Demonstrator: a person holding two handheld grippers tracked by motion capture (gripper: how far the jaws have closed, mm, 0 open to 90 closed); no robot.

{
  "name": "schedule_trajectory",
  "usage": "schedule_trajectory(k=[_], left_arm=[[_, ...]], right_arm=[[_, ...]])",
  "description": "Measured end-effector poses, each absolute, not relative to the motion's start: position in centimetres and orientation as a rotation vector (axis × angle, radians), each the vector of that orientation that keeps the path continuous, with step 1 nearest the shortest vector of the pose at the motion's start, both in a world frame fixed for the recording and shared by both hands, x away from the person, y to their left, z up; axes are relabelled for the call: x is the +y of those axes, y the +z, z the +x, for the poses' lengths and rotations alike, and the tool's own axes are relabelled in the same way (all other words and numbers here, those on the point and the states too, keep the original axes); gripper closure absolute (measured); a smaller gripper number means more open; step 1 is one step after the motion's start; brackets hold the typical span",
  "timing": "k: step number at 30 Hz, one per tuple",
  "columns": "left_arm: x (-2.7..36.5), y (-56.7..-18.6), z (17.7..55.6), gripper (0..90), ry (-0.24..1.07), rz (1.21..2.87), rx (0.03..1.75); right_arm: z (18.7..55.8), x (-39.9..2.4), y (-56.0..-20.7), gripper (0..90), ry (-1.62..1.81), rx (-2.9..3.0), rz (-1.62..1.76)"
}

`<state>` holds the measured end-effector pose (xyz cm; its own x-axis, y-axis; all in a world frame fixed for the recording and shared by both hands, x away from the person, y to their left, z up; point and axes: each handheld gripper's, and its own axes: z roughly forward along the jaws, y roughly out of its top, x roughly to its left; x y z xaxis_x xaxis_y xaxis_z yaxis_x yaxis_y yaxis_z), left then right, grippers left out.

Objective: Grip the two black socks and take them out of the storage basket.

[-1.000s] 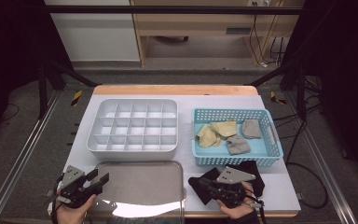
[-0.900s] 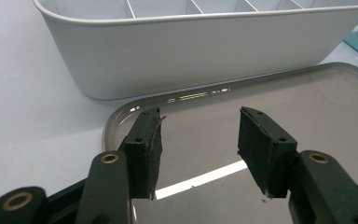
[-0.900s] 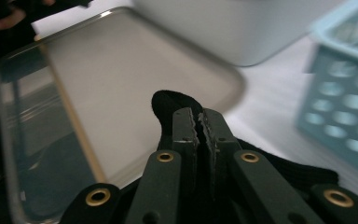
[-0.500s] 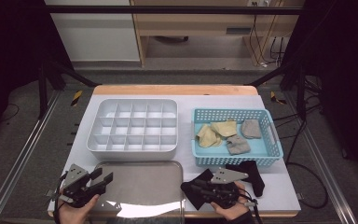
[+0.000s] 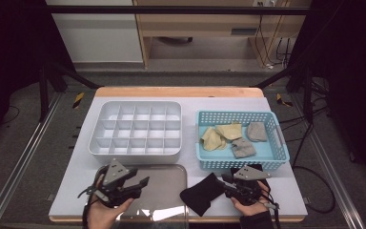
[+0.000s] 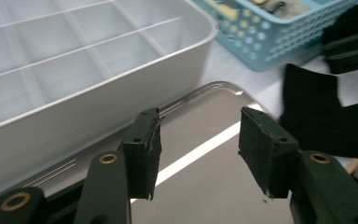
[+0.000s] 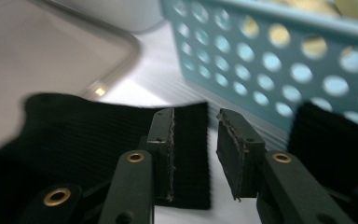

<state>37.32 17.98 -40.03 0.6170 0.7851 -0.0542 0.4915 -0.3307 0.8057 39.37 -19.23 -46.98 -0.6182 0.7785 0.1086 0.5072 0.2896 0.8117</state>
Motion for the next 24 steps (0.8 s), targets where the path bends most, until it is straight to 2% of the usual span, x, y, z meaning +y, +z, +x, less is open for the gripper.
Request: schedule_trajectory(k=[8,15,21,24], left_arm=[[12.0,-42.4,37.6,51.0,0.322,2.126,0.919],[9.4,-44.8,38.1,58.7,0.258,2.207,0.906],[8.6,-45.8,38.1,66.7,0.198,2.231,0.901],[8.4,-45.9,38.1,74.0,0.175,2.236,0.893]], right_arm=[[39.6,-19.5,-48.2,66.6,1.186,2.279,1.201],[39.3,-19.6,-48.7,70.6,1.18,2.293,1.22],[39.2,-19.2,-48.8,78.8,1.179,2.303,1.203],[39.2,-19.3,-48.8,85.5,1.183,2.299,1.197]])
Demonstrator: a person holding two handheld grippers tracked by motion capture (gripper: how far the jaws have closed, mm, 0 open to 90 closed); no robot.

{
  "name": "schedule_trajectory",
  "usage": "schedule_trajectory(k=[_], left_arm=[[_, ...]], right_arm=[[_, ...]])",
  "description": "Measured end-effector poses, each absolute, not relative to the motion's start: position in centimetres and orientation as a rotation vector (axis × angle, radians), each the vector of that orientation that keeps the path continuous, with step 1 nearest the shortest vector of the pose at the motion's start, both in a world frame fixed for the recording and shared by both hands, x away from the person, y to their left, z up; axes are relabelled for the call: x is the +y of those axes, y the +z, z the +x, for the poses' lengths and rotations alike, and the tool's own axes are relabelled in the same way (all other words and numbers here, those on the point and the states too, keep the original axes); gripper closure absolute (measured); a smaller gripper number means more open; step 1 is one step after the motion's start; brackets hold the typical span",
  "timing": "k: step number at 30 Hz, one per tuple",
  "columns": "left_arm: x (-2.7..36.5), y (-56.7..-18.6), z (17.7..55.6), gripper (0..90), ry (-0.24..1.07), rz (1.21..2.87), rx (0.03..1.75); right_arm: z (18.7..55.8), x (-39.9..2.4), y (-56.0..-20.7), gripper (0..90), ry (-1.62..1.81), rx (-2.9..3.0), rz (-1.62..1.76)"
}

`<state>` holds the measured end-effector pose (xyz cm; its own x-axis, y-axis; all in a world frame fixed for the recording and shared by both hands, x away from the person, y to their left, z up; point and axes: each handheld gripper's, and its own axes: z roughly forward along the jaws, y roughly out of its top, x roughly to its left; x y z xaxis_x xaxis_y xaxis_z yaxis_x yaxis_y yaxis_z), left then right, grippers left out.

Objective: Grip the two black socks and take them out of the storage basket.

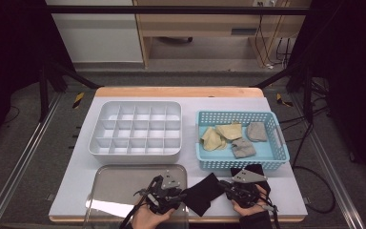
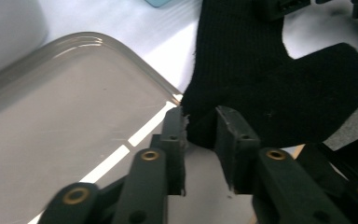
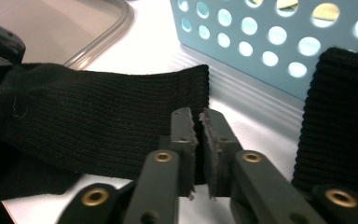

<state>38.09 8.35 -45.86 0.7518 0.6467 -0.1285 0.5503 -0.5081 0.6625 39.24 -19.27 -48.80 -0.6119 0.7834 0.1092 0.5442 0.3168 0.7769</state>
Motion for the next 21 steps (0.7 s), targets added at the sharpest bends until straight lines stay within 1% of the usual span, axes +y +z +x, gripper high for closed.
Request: schedule_trajectory(k=[4,7,12,17,21], left_arm=[[8.0,-46.1,37.9,82.4,0.169,2.253,0.881],[8.0,-46.1,37.8,86.1,0.171,2.263,0.866],[8.5,-45.7,36.6,87.2,0.178,2.244,0.833],[9.1,-45.7,35.0,87.2,0.179,2.232,0.814],[9.7,-45.8,34.3,86.3,0.176,2.23,0.812]], right_arm=[[39.2,-19.1,-48.5,87.4,1.184,2.298,1.199],[39.3,-18.8,-47.9,87.7,1.209,2.275,1.162],[39.5,-17.4,-46.2,87.6,1.267,2.256,1.055],[40.3,-14.1,-44.9,87.4,1.294,2.287,0.942],[41.5,-11.1,-44.9,87.1,1.323,2.342,0.894]])
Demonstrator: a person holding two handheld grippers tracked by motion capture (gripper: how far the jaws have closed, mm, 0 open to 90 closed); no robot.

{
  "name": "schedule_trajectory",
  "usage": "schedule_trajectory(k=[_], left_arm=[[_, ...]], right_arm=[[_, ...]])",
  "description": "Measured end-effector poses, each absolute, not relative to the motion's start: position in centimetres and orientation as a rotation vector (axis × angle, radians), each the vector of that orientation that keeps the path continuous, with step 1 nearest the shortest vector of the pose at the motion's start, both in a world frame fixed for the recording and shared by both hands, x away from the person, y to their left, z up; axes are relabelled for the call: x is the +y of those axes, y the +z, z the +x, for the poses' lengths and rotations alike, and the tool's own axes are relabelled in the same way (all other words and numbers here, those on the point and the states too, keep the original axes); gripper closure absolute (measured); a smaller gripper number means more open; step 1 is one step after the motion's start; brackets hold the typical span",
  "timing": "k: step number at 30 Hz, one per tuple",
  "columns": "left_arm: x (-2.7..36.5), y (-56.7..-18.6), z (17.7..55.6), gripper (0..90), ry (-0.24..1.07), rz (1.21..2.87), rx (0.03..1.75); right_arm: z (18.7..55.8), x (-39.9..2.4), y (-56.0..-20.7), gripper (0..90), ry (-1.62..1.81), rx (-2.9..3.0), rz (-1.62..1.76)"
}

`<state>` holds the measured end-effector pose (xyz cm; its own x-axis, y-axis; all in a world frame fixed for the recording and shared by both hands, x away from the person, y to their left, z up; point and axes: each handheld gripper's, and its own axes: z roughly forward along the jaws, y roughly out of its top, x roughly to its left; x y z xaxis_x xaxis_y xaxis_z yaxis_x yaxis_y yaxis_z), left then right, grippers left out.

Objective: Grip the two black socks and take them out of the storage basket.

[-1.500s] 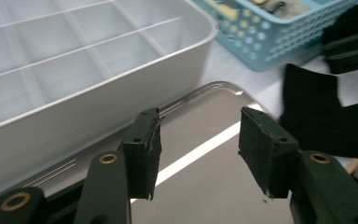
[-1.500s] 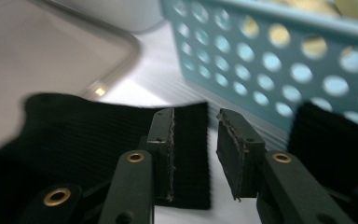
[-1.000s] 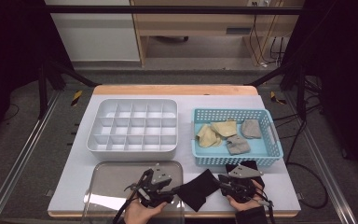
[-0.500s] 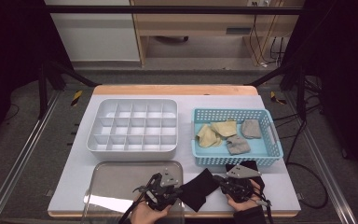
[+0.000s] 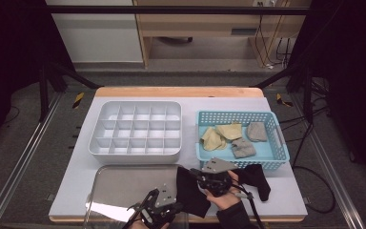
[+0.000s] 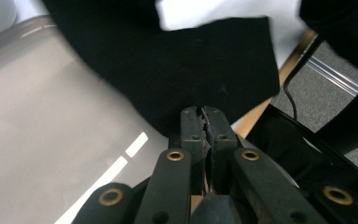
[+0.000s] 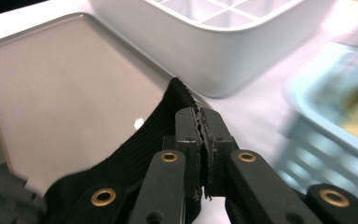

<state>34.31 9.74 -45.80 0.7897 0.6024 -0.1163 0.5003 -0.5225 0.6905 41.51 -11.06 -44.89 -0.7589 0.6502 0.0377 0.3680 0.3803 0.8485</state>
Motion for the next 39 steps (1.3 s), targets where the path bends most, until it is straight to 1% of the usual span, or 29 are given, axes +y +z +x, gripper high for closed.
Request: schedule_trajectory(k=[1,4,5,9,11,15,17,20,24,27,31,33,36,39], left_arm=[[10.0,-45.8,34.3,84.9,0.179,2.225,0.816],[11.0,-45.3,34.5,74.2,0.2,2.189,0.841],[11.4,-45.1,34.7,70.1,0.205,2.171,0.855],[12.8,-43.8,36.5,60.1,0.273,2.117,0.897],[13.0,-43.4,37.5,57.2,0.298,2.102,0.915],[12.1,-43.1,39.6,52.1,0.329,2.122,0.911],[11.3,-43.3,40.5,51.5,0.357,2.139,0.919],[10.3,-44.1,41.6,51.3,0.361,2.178,0.941],[9.4,-45.3,42.7,51.7,0.359,2.193,0.98],[9.0,-46.0,43.3,54.4,0.371,2.201,1.003],[8.8,-46.3,43.3,63.0,0.366,2.21,1.01],[8.7,-46.4,43.2,69.1,0.364,2.207,1.016],[8.4,-46.6,43.1,77.4,0.372,2.213,1.021],[8.1,-46.6,42.9,84.2,0.382,2.219,1.015]], right_arm=[[41.7,-10.6,-45.0,86.9,1.319,2.355,0.889],[42.6,-9.3,-45.8,84.3,1.284,2.408,0.895],[42.7,-9.2,-46.0,82.8,1.284,2.408,0.896],[42.7,-10.2,-45.3,74.4,1.339,2.353,0.928],[42.4,-11.1,-44.6,71.3,1.384,2.312,0.941],[41.5,-13.0,-43.8,69.7,1.41,2.259,0.953],[40.9,-13.9,-43.9,69.7,1.41,2.253,0.976],[39.9,-15.2,-44.6,70.0,1.381,2.27,1.013],[38.8,-16.7,-46.0,70.5,1.35,2.294,1.064],[38.2,-17.2,-47.2,70.8,1.338,2.326,1.096],[37.8,-16.8,-48.5,70.8,1.32,2.385,1.103],[37.8,-16.4,-48.7,71.5,1.325,2.408,1.079],[37.6,-15.8,-48.9,75.3,1.32,2.435,1.062],[37.4,-15.6,-49.2,82.6,1.294,2.44,1.06]])
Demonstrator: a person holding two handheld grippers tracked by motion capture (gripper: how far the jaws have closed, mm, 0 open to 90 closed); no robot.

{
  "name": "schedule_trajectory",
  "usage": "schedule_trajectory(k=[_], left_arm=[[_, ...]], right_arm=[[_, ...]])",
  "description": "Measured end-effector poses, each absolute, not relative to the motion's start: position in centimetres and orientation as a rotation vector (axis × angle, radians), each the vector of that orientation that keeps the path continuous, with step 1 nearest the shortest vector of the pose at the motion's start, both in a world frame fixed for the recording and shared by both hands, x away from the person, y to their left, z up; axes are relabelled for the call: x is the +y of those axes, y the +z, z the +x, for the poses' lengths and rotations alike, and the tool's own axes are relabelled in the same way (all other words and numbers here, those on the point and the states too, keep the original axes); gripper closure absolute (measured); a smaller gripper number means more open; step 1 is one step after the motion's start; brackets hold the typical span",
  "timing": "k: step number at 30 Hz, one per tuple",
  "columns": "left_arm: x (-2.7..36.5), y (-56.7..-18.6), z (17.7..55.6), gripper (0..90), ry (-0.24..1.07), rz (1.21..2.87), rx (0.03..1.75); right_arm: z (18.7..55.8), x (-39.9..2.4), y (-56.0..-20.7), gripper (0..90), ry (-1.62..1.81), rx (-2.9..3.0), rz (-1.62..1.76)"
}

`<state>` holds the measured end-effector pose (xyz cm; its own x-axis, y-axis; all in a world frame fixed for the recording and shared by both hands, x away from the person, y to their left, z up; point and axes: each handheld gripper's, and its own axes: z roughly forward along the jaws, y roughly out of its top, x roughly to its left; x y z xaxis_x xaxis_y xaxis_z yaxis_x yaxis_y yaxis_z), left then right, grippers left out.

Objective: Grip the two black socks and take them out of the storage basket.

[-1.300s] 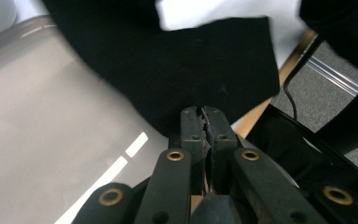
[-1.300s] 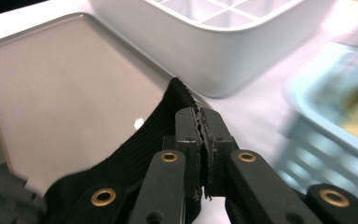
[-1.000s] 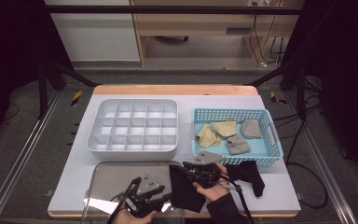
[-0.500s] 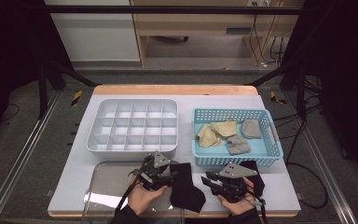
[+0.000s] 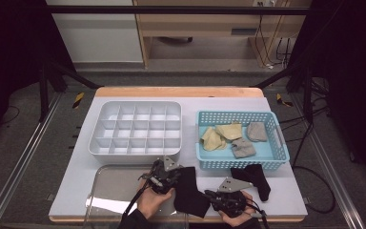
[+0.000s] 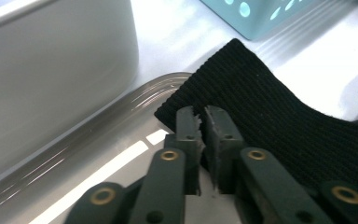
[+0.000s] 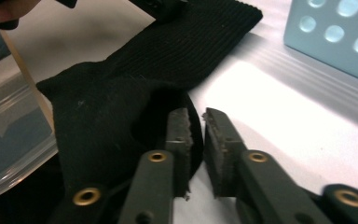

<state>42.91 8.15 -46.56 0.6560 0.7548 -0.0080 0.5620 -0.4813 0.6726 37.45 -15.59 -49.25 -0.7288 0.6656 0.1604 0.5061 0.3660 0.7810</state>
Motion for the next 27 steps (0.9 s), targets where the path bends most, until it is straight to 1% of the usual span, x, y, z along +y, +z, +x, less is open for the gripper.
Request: schedule_trajectory(k=[1,3,8,10,15,19,22,23,27], left_arm=[[8.1,-46.5,42.9,85.5,0.386,2.221,1.014],[8.2,-46.5,42.9,87.5,0.384,2.216,1.012],[9.3,-45.8,42.6,89.5,0.376,2.172,1.004],[10.0,-45.2,42.2,89.6,0.394,2.157,0.993],[12.4,-44.2,40.9,89.6,0.414,2.115,1.006],[14.0,-44.4,39.7,89.5,0.408,2.11,1.03],[14.5,-45.2,38.7,89.3,0.405,2.131,1.03],[14.6,-45.4,38.5,89.3,0.407,2.13,1.029],[14.9,-46.2,38.0,88.4,0.393,2.134,1.041]], right_arm=[[37.4,-15.7,-49.3,86.8,1.297,2.441,1.067],[37.4,-15.8,-49.3,88.8,1.306,2.442,1.07],[37.3,-16.1,-48.8,89.5,1.302,2.421,1.077],[37.3,-16.7,-48.5,89.5,1.31,2.39,1.102],[37.4,-18.4,-47.6,89.3,1.281,2.281,1.204],[37.4,-19.4,-47.3,89.0,1.226,2.189,1.32],[37.5,-19.6,-47.5,88.2,1.218,2.191,1.324],[37.5,-19.7,-47.5,85.3,1.251,2.191,1.3],[37.4,-19.8,-47.0,79.0,1.307,2.171,1.24]])
